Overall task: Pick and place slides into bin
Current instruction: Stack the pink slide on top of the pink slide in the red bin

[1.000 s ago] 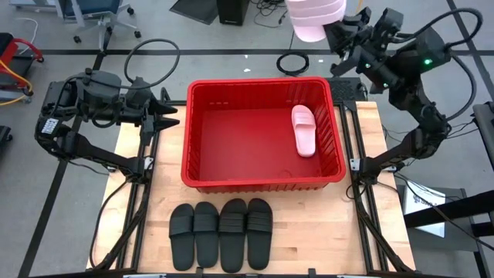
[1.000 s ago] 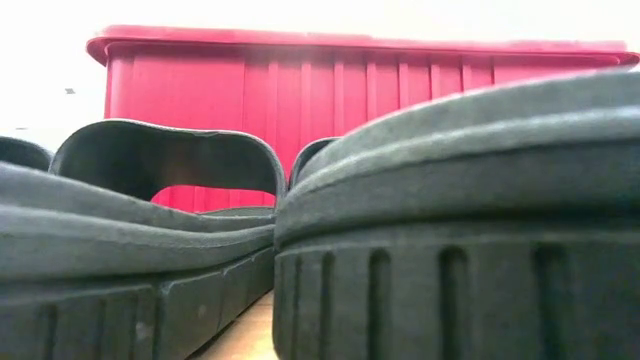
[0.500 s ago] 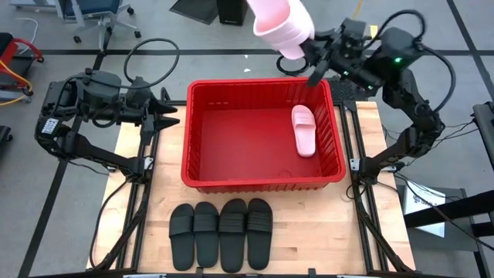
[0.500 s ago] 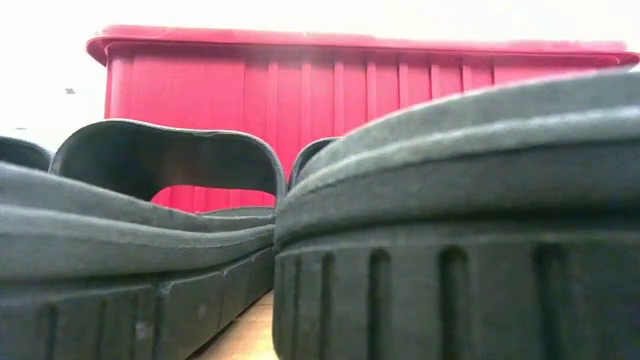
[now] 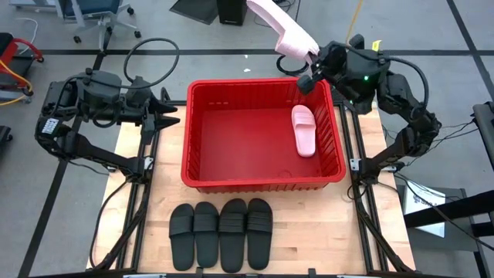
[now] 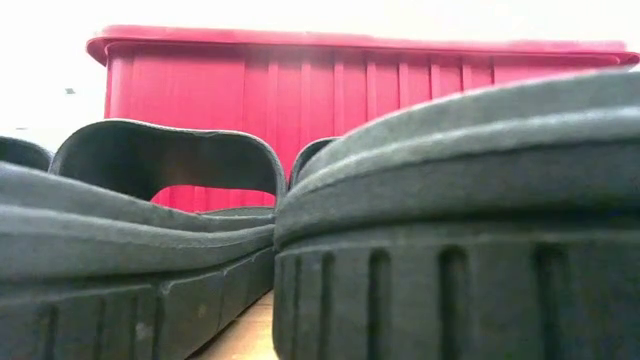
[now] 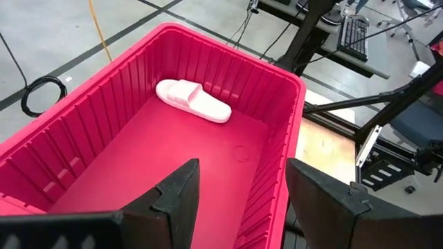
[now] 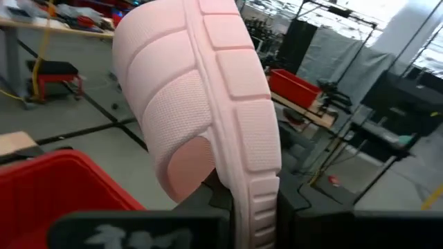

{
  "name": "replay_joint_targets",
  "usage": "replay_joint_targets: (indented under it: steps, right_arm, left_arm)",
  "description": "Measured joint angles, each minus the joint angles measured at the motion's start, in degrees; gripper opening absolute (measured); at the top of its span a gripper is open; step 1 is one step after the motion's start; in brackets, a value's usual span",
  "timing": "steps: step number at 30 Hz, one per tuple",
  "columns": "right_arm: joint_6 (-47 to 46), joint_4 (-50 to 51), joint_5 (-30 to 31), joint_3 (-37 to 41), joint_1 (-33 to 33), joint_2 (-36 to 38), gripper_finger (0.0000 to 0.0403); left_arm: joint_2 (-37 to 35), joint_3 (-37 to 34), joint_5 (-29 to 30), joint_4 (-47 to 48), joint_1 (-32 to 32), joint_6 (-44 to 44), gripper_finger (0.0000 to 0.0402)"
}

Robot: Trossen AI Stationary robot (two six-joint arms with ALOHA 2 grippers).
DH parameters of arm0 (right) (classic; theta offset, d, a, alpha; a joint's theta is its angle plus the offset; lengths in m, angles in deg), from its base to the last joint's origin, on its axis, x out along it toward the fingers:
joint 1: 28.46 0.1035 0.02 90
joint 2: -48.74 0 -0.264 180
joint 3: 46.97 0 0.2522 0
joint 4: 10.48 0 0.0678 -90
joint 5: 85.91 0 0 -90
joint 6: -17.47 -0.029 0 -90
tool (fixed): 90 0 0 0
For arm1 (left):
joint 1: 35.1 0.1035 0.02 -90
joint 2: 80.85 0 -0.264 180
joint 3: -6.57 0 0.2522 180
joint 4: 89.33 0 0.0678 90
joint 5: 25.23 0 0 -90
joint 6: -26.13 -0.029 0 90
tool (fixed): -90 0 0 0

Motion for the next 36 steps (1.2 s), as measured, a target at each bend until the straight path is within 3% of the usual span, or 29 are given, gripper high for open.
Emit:
replay_joint_targets:
  steps: [4, 8, 11, 16, 19, 24, 26, 31, 36]
  right_arm:
    - [2.21, 0.33, 3.13, -0.02, 0.57, 0.02, 0.0028]
    - [1.71, -0.45, 0.76, -0.02, -0.16, 0.06, 0.0028]
    - [0.10, -4.51, -11.63, 0.00, -2.40, 0.83, 0.0028]
    - [3.02, -10.83, -27.17, -0.02, -5.83, 1.36, 0.0028]
    - [0.70, -10.67, -37.51, -0.02, -10.21, 1.24, 0.0028]
    - [-3.53, -8.23, -49.25, 0.00, -18.89, 0.82, 0.0028]
    - [-4.16, -5.73, -48.47, 0.00, -22.05, 0.76, 0.0028]
    - [-0.94, 6.79, -29.27, 0.00, -26.69, -0.50, 0.0028]
    - [-1.72, 17.23, -21.00, 0.02, -29.18, -2.32, 0.0028]
  left_arm:
    - [0.00, 0.00, 0.77, 0.00, 0.00, 0.01, 0.0207]
    - [0.00, 0.00, 1.14, -0.01, 0.00, 0.56, 0.0207]
    - [0.00, 0.00, 1.16, 0.00, 0.00, 0.73, 0.0207]
    - [0.00, 0.00, 1.20, -0.02, 0.00, 0.86, 0.0207]
    - [0.00, 0.00, 1.20, -0.02, 0.00, 0.91, 0.0207]
    - [0.00, 0.00, 1.19, -0.01, 0.00, 1.10, 0.0207]
    - [0.00, 0.00, 1.13, 0.00, 0.00, 1.18, 0.0207]
    - [0.00, 0.00, 1.05, 0.00, 0.00, 1.36, 0.0207]
    - [0.02, 0.00, 0.98, 0.00, 0.00, 1.29, 0.0207]
